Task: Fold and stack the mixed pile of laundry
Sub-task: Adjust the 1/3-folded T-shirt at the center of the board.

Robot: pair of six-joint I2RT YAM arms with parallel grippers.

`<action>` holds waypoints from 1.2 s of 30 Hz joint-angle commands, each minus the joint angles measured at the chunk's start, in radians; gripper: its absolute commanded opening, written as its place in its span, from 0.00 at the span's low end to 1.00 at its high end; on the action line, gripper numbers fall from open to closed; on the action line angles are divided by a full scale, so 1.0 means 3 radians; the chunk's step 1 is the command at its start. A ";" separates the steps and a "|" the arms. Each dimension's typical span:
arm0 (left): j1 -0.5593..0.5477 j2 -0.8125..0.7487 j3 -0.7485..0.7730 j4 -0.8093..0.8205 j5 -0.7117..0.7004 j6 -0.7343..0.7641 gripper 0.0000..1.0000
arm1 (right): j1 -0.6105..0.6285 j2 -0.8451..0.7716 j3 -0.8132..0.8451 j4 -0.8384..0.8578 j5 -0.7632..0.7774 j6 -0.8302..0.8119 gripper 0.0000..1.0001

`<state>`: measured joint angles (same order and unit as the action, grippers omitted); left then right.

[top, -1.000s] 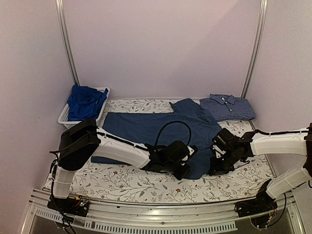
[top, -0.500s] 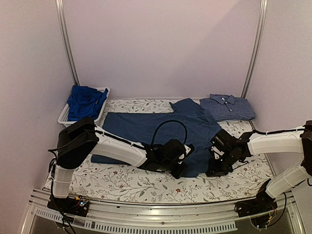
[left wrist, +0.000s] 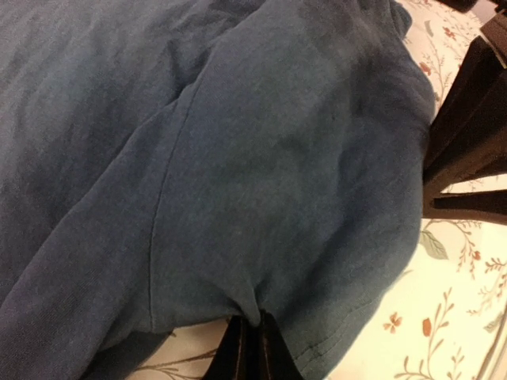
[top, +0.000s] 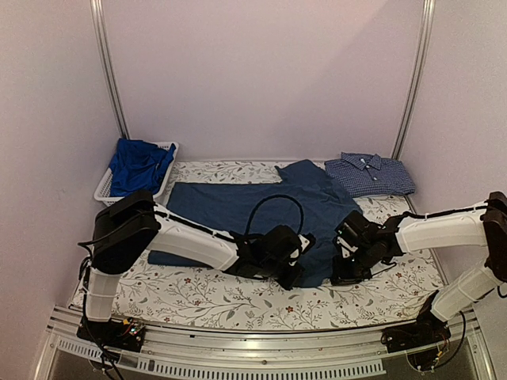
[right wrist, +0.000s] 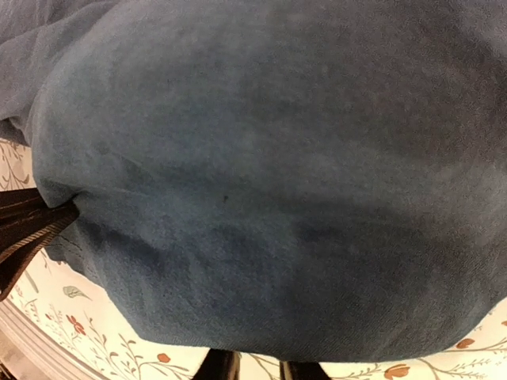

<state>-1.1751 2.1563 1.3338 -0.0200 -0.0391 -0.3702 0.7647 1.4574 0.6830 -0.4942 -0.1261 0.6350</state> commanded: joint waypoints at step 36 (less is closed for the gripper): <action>0.0151 0.0023 -0.0260 -0.0194 0.0387 -0.0141 0.00 | 0.0269 -0.0140 0.0193 -0.0207 0.0261 -0.0189 0.22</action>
<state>-1.1374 2.1357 1.2854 0.0280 0.0608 -0.4030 0.8379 1.3827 0.6979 -0.5823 -0.0803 0.6235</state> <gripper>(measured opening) 0.009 0.218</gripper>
